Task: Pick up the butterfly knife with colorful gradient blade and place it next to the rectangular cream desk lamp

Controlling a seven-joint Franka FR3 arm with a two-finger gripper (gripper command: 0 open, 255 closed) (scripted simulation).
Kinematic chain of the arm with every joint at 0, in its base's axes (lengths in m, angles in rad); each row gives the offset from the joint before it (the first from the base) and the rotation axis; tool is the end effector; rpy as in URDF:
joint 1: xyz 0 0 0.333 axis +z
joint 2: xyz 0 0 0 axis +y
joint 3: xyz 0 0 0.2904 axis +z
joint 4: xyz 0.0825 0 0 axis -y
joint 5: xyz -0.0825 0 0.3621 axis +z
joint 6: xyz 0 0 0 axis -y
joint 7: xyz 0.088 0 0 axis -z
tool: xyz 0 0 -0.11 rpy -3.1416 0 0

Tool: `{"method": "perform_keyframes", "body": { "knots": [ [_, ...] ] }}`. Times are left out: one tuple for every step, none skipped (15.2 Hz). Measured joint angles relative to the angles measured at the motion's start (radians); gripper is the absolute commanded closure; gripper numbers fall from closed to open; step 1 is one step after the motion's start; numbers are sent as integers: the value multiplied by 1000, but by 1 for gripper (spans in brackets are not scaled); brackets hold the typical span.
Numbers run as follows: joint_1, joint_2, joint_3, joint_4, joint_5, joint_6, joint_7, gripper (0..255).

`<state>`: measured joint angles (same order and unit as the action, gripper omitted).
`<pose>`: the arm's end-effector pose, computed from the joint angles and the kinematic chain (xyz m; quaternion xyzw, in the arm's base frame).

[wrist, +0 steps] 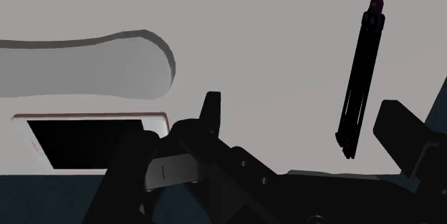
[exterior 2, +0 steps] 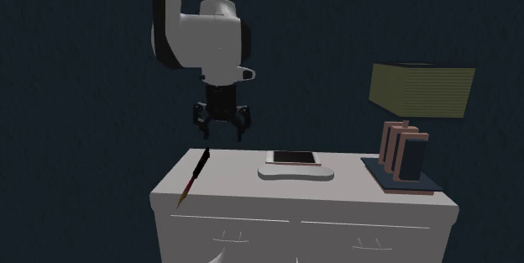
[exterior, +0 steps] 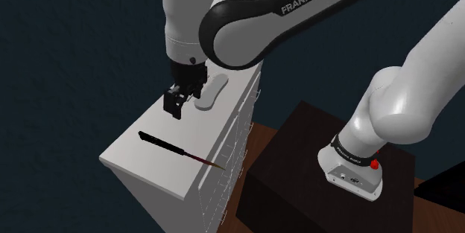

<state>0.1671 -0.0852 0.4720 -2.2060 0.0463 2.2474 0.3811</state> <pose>0.4082 0.3078 0.4076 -0.9916 -0.1155 -0.0516 0.0283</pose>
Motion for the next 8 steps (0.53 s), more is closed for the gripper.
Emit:
{"method": "perform_keyframes", "body": {
  "knots": [
    [7, 35, 14, 13, -26, 19, 26, 0],
    [12, 70, 24, 32, -54, 30, 48, 0],
    [22, 117, 35, 69, -90, 35, 80, 0],
    [32, 151, 42, 91, -120, 40, 104, 0],
    [43, 189, 46, 112, -153, 51, 129, 0],
    [56, 229, 48, 137, -186, 58, 152, 0],
    [73, 267, 50, 164, -219, 62, 179, 0],
    [82, 291, 48, 178, -239, 68, 192, 0]
  ]
}}
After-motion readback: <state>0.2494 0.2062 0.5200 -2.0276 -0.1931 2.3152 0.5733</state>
